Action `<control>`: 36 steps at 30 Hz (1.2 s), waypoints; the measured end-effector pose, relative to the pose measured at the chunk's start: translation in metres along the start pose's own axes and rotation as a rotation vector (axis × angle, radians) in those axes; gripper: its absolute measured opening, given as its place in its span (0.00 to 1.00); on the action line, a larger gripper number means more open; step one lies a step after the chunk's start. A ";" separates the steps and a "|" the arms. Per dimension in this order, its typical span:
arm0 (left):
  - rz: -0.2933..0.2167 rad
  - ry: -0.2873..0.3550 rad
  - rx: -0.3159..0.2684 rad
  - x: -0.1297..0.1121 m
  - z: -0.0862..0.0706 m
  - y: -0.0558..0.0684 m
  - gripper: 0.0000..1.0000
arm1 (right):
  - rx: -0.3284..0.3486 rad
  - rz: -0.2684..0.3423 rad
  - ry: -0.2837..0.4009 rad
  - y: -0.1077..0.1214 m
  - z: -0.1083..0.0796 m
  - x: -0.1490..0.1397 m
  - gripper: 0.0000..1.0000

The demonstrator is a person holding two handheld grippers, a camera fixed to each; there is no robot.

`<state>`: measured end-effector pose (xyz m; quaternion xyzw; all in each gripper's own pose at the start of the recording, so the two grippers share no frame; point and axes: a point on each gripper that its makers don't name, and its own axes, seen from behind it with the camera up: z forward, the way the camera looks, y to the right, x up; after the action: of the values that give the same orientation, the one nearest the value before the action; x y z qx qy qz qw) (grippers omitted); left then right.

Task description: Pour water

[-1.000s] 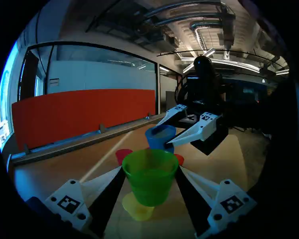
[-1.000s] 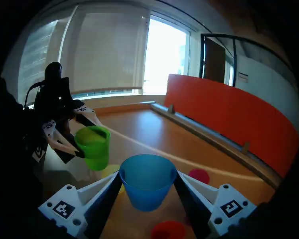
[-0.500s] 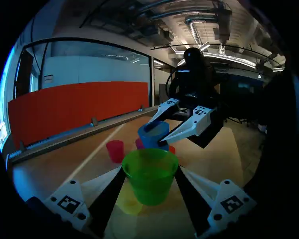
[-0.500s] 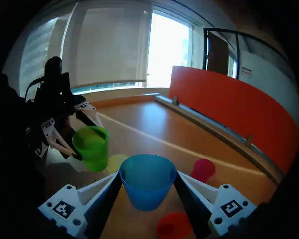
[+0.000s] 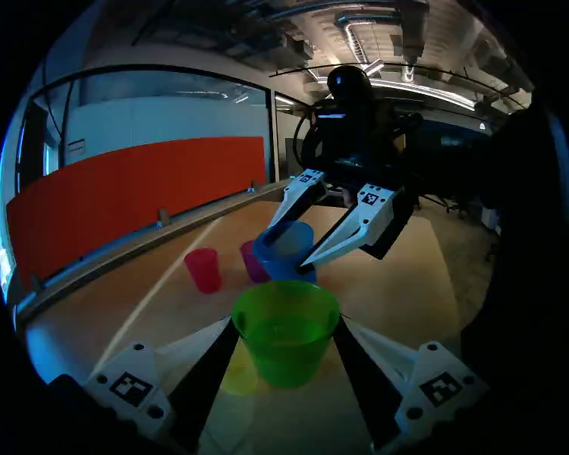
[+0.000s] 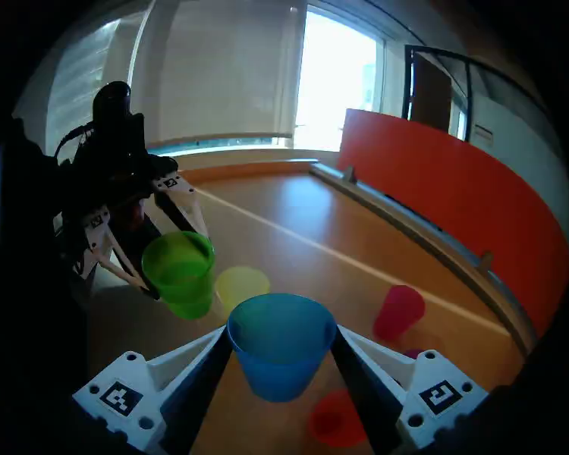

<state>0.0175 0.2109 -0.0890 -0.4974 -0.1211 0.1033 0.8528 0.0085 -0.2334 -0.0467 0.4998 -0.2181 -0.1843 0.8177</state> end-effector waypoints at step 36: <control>0.029 -0.091 -0.100 -0.035 0.024 0.026 0.86 | 0.069 -0.048 -0.079 -0.015 0.018 -0.042 0.91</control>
<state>-0.0245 0.2326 -0.1042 -0.5361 -0.1574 0.1318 0.8188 -0.0370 -0.2311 -0.0600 0.5251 -0.2446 -0.2157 0.7860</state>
